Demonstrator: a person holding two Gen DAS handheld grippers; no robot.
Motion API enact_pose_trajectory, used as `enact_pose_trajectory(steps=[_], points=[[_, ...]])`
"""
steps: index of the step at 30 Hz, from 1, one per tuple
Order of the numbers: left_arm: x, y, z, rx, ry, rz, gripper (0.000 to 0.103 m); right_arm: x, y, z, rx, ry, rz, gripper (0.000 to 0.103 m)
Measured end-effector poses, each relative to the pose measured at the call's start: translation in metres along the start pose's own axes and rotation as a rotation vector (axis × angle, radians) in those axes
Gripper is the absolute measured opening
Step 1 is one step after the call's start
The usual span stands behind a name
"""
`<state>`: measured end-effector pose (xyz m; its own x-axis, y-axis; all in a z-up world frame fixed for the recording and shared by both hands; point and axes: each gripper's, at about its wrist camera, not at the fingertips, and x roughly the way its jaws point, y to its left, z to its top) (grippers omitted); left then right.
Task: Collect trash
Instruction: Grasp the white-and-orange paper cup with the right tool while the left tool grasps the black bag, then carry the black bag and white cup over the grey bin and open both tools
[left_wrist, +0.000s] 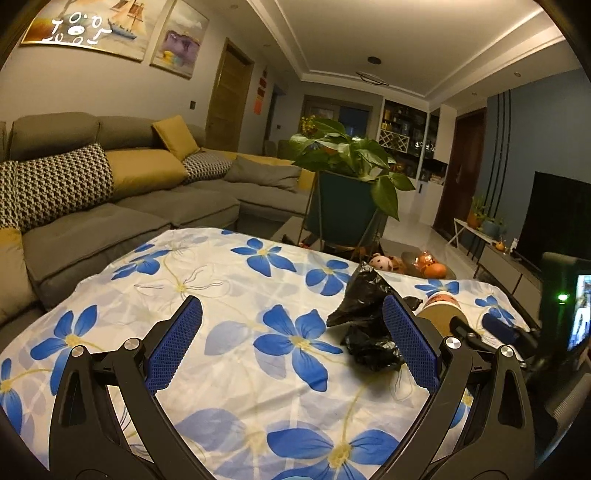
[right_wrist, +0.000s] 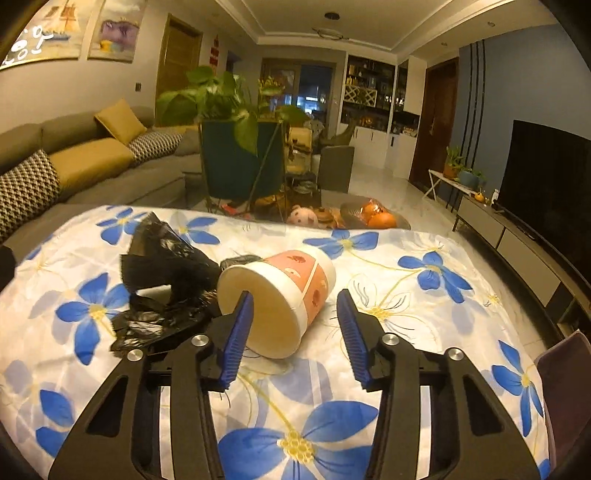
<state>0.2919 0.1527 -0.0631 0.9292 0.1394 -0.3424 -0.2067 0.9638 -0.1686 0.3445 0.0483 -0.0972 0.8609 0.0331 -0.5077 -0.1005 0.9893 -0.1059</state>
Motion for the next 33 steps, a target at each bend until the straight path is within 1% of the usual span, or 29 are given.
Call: enact_pose_trajectory(steps=[2, 3, 4, 5, 6, 8, 9, 10, 13, 15, 18, 22, 23, 24, 25, 27, 28, 29, 30, 31, 33], points=[[0.002, -0.001, -0.001, 0.004, 0.006, -0.007, 0.097, 0.008, 0.000, 0.000, 0.001, 0.029, -0.010, 0.037], [0.003, -0.001, -0.002, 0.002, 0.007, -0.012, 0.097, 0.012, 0.000, 0.000, 0.001, 0.043, -0.010, 0.035], [0.002, -0.001, -0.002, 0.000, 0.007, -0.022, 0.097, 0.014, -0.001, -0.001, 0.001, 0.050, -0.013, 0.029], [0.002, -0.001, -0.002, 0.000, 0.006, -0.028, 0.097, 0.015, -0.001, -0.002, 0.001, 0.058, -0.014, 0.021], [0.002, -0.002, -0.003, 0.002, 0.004, -0.030, 0.097, 0.017, -0.001, -0.002, 0.000, 0.067, -0.016, 0.018], [0.001, -0.003, -0.003, 0.007, 0.001, -0.038, 0.097, 0.018, -0.002, -0.002, 0.008, 0.074, -0.016, 0.008], [0.000, -0.003, -0.003, 0.007, -0.002, -0.045, 0.097, 0.016, -0.004, -0.003, 0.015, 0.071, -0.009, 0.006], [-0.001, -0.003, -0.003, 0.006, -0.005, -0.054, 0.097, 0.015, -0.005, -0.003, 0.019, 0.065, -0.008, 0.004], [-0.001, -0.001, -0.002, -0.004, -0.004, -0.074, 0.097, 0.004, -0.011, -0.002, 0.019, 0.034, -0.007, 0.004], [0.002, 0.000, -0.002, -0.013, 0.014, -0.074, 0.097, -0.007, -0.021, -0.003, 0.037, 0.007, -0.004, 0.004], [0.008, -0.003, -0.003, -0.032, 0.045, -0.098, 0.097, -0.022, -0.036, -0.004, 0.068, -0.020, -0.010, 0.004], [0.012, -0.028, -0.005, 0.035, 0.059, -0.155, 0.095, -0.053, -0.060, -0.011, 0.112, -0.073, -0.010, 0.004], [0.016, -0.035, -0.006, 0.052, 0.075, -0.171, 0.092, -0.060, -0.065, -0.013, 0.122, -0.082, -0.010, 0.004], [0.023, -0.043, -0.008, 0.071, 0.103, -0.183, 0.085, -0.069, -0.073, -0.016, 0.138, -0.091, -0.007, 0.004], [0.028, -0.048, -0.010, 0.082, 0.125, -0.190, 0.082, -0.073, -0.076, -0.019, 0.146, -0.097, -0.005, 0.004], [0.037, -0.058, -0.014, 0.105, 0.171, -0.207, 0.068, -0.086, -0.085, -0.024, 0.165, -0.111, -0.002, 0.004], [0.043, -0.062, -0.016, 0.115, 0.197, -0.222, 0.064, -0.092, -0.090, -0.026, 0.171, -0.119, -0.001, 0.004], [0.047, -0.066, -0.019, 0.125, 0.221, -0.233, 0.057, -0.097, -0.093, -0.028, 0.175, -0.127, -0.001, 0.004], [0.053, -0.070, -0.022, 0.145, 0.254, -0.232, 0.047, -0.101, -0.095, -0.029, 0.176, -0.131, 0.000, 0.004], [0.057, -0.073, -0.024, 0.155, 0.276, -0.239, 0.041, -0.106, -0.098, -0.030, 0.175, -0.136, 0.001, 0.004], [0.065, -0.077, -0.030, 0.175, 0.316, -0.233, 0.022, -0.110, -0.101, -0.032, 0.175, -0.141, 0.001, 0.004]])
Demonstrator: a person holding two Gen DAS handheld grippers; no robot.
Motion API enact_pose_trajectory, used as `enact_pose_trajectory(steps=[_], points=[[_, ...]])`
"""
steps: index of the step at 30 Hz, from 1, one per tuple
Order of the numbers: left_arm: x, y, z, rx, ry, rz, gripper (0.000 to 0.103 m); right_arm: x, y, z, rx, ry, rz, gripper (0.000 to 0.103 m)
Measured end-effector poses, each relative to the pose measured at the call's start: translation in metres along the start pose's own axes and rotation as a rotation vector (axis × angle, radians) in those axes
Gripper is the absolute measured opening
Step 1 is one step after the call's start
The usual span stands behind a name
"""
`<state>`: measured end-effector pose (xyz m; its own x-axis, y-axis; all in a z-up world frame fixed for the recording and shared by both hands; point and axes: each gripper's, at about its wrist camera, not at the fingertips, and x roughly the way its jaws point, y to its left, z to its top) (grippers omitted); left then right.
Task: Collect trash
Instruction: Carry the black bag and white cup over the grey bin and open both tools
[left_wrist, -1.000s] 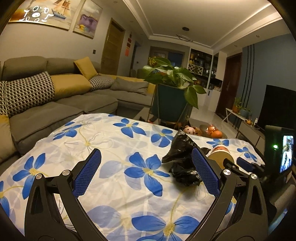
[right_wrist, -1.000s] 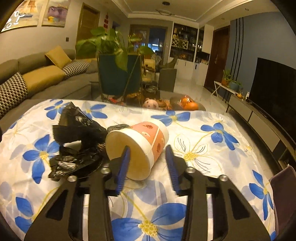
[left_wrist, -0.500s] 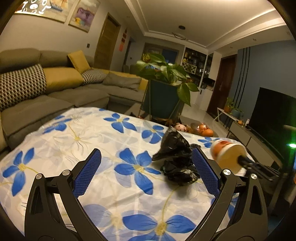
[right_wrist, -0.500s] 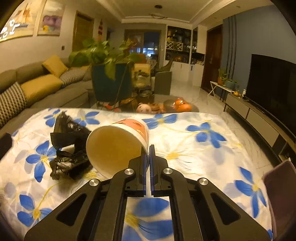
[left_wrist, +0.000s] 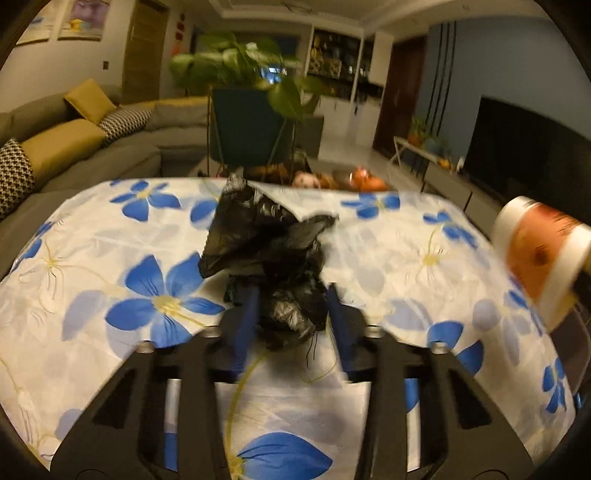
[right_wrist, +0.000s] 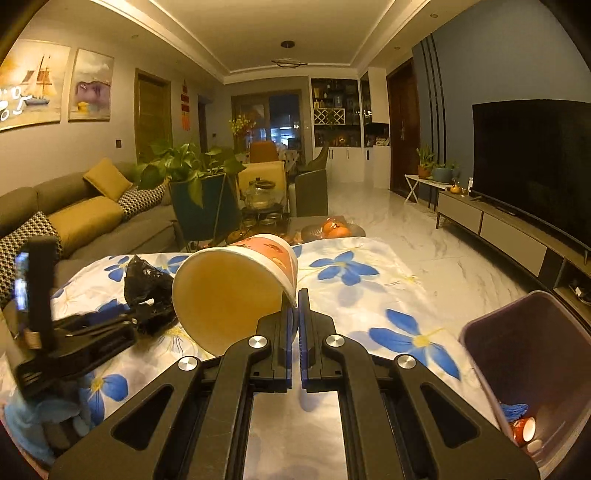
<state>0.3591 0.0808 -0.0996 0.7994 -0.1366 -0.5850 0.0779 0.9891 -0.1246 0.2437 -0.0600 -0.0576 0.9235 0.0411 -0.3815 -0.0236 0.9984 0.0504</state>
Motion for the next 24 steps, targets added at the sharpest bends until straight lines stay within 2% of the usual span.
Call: enact_pose_trajectory(steps=[3, 12, 18, 24], points=[[0.004, 0.000, -0.002, 0.004, 0.022, -0.011, 0.001, -0.008, -0.004, -0.001, -0.005, -0.012, 0.001, 0.004], [-0.043, -0.008, -0.011, -0.035, -0.065, -0.035, 0.000, -0.035, -0.017, -0.006, -0.009, -0.026, 0.017, 0.004], [-0.098, -0.035, -0.022, -0.022, -0.141, -0.053, 0.000, -0.071, -0.034, -0.010, -0.016, -0.066, 0.010, 0.004], [-0.141, -0.073, -0.027, 0.024, -0.189, -0.104, 0.000, -0.101, -0.055, -0.014, -0.007, -0.092, -0.013, 0.004]])
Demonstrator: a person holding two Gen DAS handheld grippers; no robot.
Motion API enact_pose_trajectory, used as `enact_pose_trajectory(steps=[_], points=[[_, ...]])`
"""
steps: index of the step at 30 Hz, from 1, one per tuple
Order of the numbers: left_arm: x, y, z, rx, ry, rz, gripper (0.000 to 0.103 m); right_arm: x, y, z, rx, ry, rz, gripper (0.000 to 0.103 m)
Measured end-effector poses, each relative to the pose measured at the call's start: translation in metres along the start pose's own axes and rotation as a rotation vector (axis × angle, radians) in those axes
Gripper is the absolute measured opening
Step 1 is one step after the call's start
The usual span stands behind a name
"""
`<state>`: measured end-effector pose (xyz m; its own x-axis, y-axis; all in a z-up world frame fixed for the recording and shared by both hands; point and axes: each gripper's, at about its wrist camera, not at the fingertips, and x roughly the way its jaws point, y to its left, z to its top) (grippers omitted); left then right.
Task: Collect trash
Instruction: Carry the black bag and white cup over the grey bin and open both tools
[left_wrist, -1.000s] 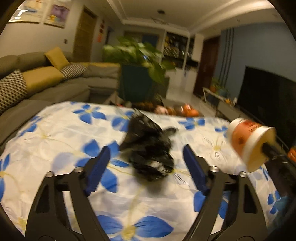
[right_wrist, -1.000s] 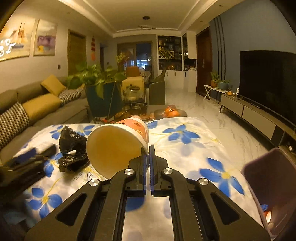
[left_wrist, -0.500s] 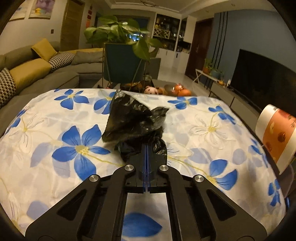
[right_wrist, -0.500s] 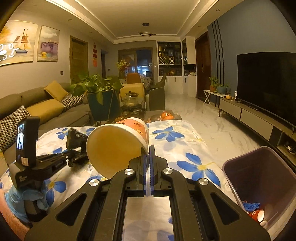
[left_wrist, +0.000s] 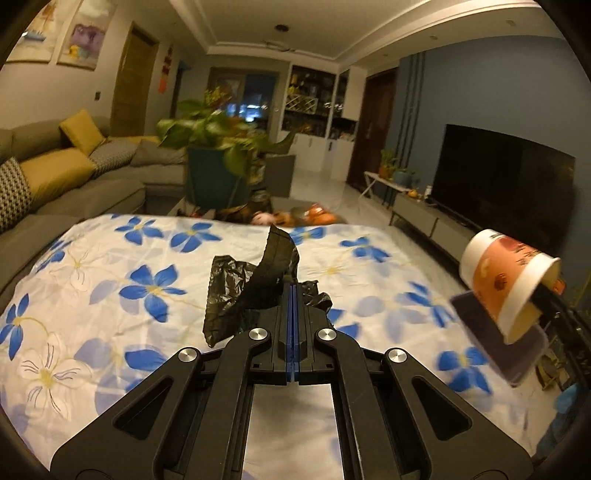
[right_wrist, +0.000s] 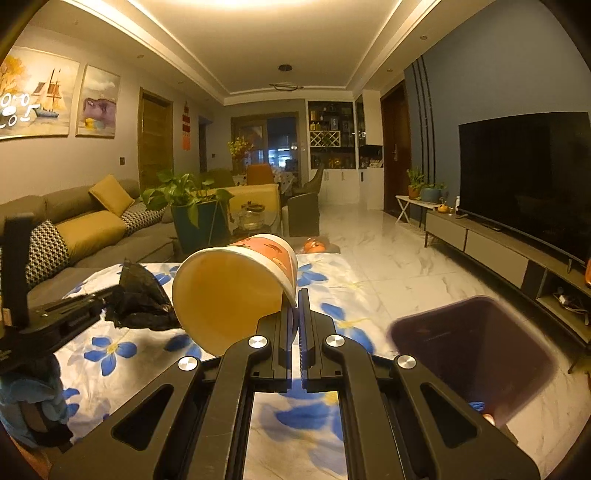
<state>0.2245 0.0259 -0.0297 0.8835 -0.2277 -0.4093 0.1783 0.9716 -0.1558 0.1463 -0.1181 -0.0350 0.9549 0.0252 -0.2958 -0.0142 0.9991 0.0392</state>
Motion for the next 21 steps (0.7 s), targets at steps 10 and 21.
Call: enact_pose_trajectory(steps=[10, 21], points=[[-0.023, -0.071, -0.001, 0.064, -0.025, -0.079, 0.000, -0.038, -0.044, -0.005, 0.043, -0.028, -0.084, 0.004], [-0.029, -0.145, 0.001, 0.141, -0.043, -0.177, 0.000, -0.055, -0.087, -0.006, 0.096, -0.056, -0.173, 0.004]])
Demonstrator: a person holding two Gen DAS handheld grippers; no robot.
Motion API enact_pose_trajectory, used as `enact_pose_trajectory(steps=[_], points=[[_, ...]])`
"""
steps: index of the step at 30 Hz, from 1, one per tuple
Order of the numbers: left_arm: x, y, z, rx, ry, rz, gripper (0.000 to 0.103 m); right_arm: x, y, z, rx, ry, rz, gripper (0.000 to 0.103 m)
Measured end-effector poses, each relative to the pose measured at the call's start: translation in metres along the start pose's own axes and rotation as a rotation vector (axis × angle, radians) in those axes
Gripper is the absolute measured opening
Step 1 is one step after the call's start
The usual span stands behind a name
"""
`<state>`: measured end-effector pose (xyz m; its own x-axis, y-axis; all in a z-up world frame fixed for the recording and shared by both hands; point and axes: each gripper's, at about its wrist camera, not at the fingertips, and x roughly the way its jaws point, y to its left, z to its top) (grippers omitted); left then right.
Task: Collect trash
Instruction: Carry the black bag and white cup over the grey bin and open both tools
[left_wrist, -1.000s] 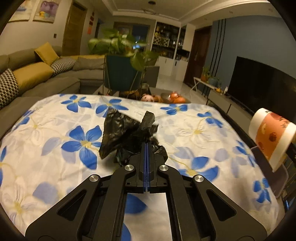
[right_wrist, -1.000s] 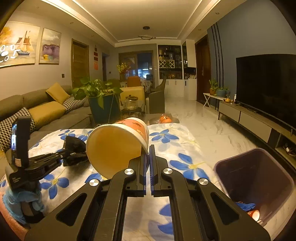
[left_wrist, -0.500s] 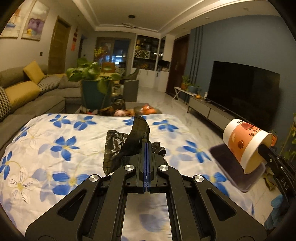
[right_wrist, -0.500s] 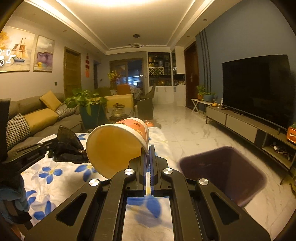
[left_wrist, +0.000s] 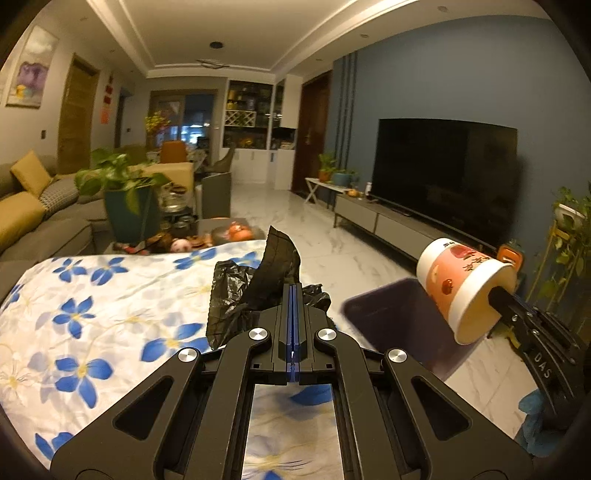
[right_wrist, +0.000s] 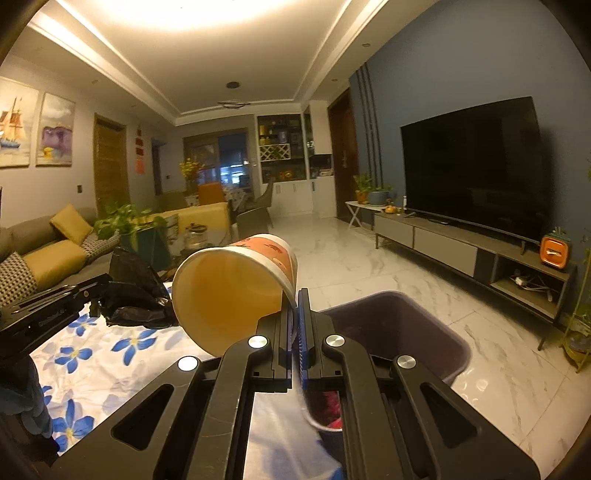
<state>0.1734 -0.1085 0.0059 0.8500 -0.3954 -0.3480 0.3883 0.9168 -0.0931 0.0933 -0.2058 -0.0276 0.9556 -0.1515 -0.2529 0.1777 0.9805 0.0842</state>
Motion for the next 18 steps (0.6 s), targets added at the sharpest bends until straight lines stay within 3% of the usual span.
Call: enact_pose_trajectory(steps=[18], points=[[0.049, -0.076, 0.007, 0.071, -0.002, -0.169, 0.000, 0.002, -0.066, -0.004, 0.088, -0.021, -0.167, 0.004]])
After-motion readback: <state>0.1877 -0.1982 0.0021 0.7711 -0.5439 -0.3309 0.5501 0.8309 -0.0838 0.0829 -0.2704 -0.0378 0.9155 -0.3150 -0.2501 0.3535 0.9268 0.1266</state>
